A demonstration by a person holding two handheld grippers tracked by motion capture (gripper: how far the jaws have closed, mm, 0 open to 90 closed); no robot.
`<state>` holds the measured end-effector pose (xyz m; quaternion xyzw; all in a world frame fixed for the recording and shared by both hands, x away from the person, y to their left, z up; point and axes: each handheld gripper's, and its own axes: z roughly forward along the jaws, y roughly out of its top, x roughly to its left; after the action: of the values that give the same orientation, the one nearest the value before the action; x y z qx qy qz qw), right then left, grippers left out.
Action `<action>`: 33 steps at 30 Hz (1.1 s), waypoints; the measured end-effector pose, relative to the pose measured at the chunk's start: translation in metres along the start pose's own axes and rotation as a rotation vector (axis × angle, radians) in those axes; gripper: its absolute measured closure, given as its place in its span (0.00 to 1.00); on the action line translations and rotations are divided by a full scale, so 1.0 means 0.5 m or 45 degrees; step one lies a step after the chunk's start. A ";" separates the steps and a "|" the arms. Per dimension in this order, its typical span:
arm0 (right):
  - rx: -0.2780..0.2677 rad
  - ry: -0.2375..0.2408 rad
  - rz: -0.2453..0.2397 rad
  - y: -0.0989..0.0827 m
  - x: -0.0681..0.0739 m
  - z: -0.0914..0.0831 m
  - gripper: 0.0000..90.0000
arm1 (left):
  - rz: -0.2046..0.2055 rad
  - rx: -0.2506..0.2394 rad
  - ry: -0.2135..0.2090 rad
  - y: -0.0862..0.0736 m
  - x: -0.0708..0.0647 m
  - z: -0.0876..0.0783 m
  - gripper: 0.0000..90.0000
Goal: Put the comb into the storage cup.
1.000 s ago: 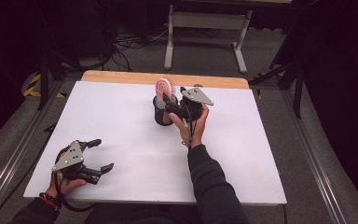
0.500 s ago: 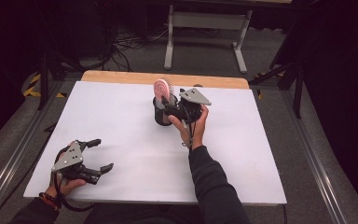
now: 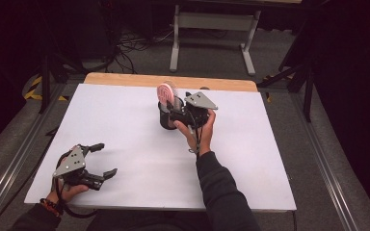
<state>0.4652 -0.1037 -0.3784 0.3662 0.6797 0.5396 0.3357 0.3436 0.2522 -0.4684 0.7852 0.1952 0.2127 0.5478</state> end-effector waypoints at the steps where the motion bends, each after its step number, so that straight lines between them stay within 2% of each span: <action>1: -0.002 0.000 -0.003 0.001 0.001 -0.001 0.27 | 0.001 0.001 0.000 0.000 0.000 0.000 0.06; 4: 0.000 -0.006 -0.036 0.006 0.003 -0.004 0.27 | -0.001 0.001 0.001 0.000 0.000 0.000 0.06; 14: -0.011 -0.022 -0.084 0.020 0.004 -0.017 0.27 | -0.003 -0.005 0.003 0.000 0.001 0.001 0.06; 33: -0.030 -0.035 -0.119 0.037 0.000 -0.037 0.27 | -0.006 -0.002 0.007 0.000 0.000 0.001 0.06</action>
<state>0.4517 -0.1099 -0.3568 0.3374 0.6851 0.5261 0.3742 0.3441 0.2518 -0.4684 0.7837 0.1983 0.2136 0.5485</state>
